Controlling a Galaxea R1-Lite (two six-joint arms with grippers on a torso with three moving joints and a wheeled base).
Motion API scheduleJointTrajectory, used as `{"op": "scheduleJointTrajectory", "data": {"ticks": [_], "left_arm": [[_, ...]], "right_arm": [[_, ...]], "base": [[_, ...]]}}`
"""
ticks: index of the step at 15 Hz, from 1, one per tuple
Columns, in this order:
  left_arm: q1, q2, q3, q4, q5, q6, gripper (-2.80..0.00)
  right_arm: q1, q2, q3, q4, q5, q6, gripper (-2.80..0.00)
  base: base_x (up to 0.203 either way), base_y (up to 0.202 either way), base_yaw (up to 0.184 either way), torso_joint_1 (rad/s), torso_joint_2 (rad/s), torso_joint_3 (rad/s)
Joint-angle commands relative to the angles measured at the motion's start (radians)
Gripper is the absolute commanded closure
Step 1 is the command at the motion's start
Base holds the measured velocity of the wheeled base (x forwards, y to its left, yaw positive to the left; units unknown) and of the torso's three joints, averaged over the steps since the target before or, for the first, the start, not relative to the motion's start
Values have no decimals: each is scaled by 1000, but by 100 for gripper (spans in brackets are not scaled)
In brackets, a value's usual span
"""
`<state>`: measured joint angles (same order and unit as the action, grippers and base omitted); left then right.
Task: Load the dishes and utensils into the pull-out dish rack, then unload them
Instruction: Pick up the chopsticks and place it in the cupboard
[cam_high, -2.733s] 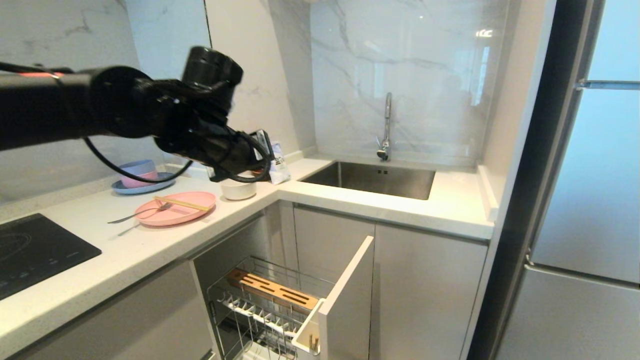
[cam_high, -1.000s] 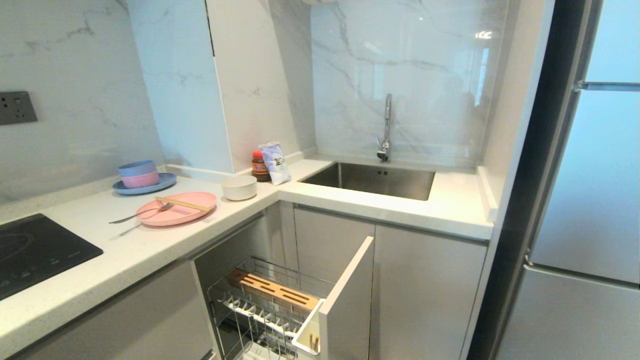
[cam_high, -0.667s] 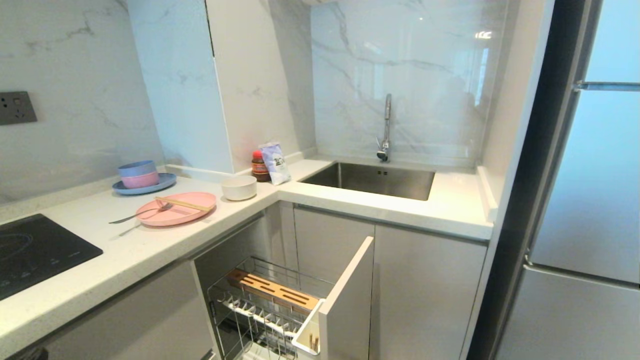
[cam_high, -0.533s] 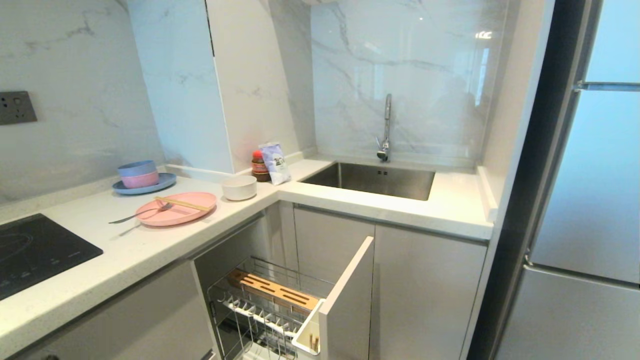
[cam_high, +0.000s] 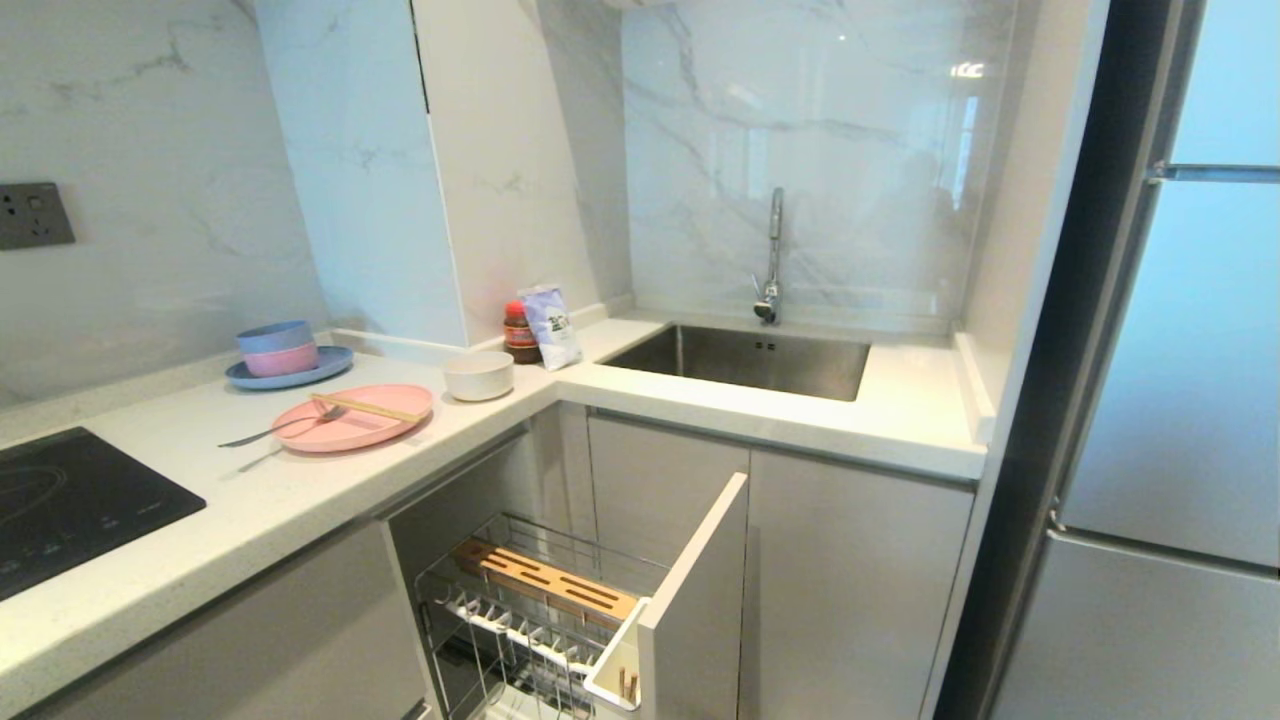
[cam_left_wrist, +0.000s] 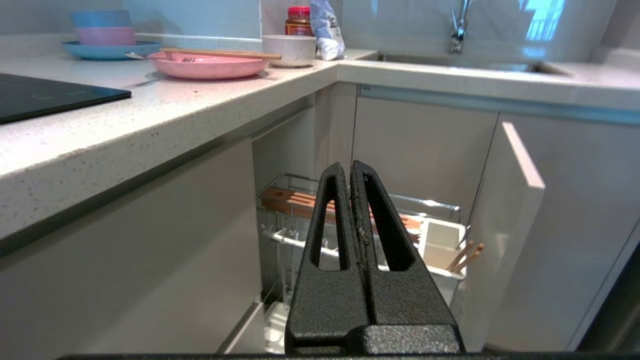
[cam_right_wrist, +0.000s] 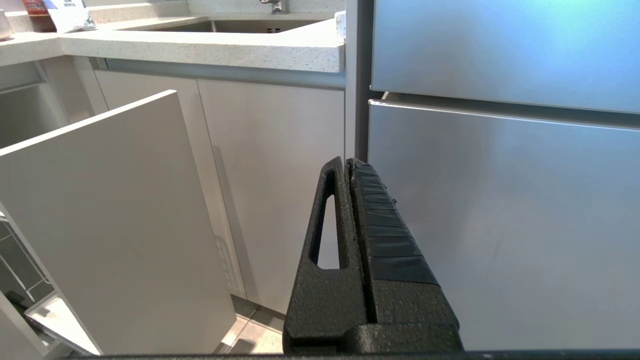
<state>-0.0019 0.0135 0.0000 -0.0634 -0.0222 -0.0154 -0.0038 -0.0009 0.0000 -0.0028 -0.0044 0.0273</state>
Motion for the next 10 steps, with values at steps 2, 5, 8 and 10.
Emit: {"op": "scheduleJointTrajectory", "data": {"ticks": [2,5,8,10], "left_arm": [[0,-10,25,-1,24,-26,0],[0,-10,25,-1,25,-28,0],[0,-10,25,-1,24,-24,0],[0,-10,25,0,22,-17,0]], "right_arm": [[-1,-2,2,0,0,0,0],[-1,-2,2,0,0,0,0],[-1,-2,2,0,0,0,0],[-1,-2,2,0,0,0,0]], "base": [[0,0,0,0,0,0],[0,0,0,0,0,0],[0,0,0,0,0,0],[0,0,0,0,0,0]]}}
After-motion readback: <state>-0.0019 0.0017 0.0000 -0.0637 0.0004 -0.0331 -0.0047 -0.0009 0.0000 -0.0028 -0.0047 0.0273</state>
